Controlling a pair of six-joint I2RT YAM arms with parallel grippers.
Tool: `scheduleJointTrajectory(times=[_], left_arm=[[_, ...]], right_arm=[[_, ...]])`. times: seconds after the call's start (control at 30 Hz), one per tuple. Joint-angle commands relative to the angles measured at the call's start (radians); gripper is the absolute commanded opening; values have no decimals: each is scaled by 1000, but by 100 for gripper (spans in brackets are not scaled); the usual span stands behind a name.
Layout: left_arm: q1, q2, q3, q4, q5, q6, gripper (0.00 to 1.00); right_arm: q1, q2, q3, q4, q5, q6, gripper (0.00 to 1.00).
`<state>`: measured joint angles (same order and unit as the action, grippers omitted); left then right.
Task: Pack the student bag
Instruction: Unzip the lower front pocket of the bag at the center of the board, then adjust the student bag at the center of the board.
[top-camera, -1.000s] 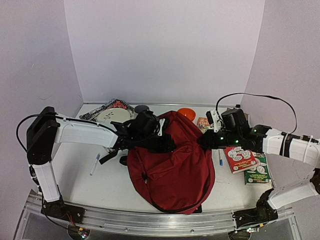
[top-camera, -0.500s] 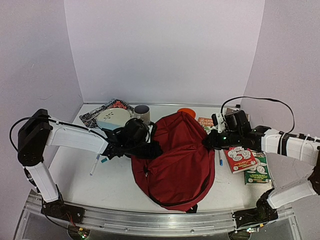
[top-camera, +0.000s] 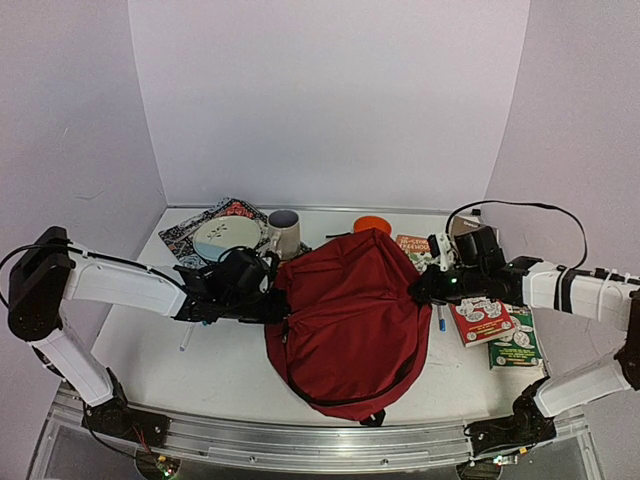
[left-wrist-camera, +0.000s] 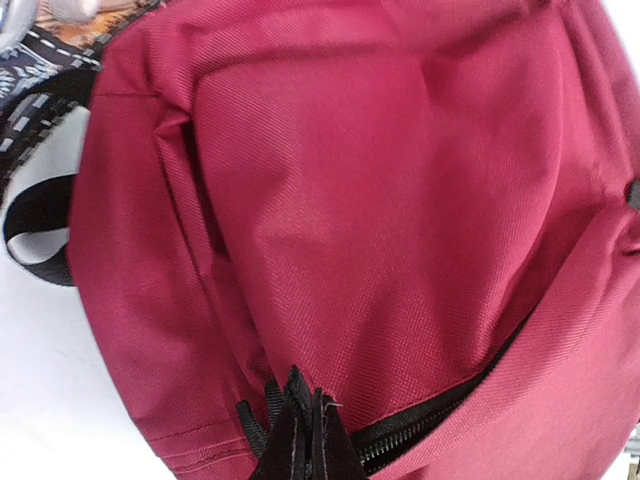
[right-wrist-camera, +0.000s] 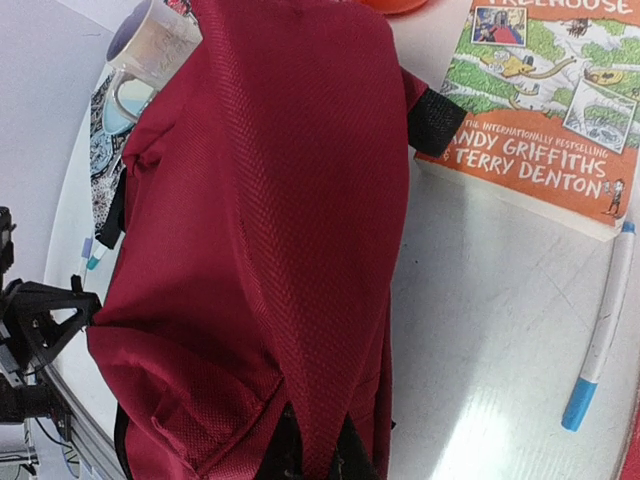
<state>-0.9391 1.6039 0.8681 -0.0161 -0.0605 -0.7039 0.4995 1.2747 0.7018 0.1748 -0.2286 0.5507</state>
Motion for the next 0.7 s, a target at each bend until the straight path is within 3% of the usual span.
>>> scheduleJointTrajectory(times=[0.0, 0.23, 0.37, 0.53, 0.67], left_arm=[[72, -63, -67, -122, -163, 43, 0], [68, 29, -11, -45, -92, 131, 0], [69, 37, 17, -26, -119, 188, 3], [68, 12, 8, -18, -84, 253, 17], [67, -65, -21, -19, -76, 293, 41]], right_arm=[[-50, 28, -14, 16, 103, -5, 0], [-22, 129, -2, 69, -8, -45, 2], [32, 139, 59, -25, 40, -89, 18], [76, 125, 140, -156, 133, -135, 37], [117, 119, 225, -267, 214, -171, 52]])
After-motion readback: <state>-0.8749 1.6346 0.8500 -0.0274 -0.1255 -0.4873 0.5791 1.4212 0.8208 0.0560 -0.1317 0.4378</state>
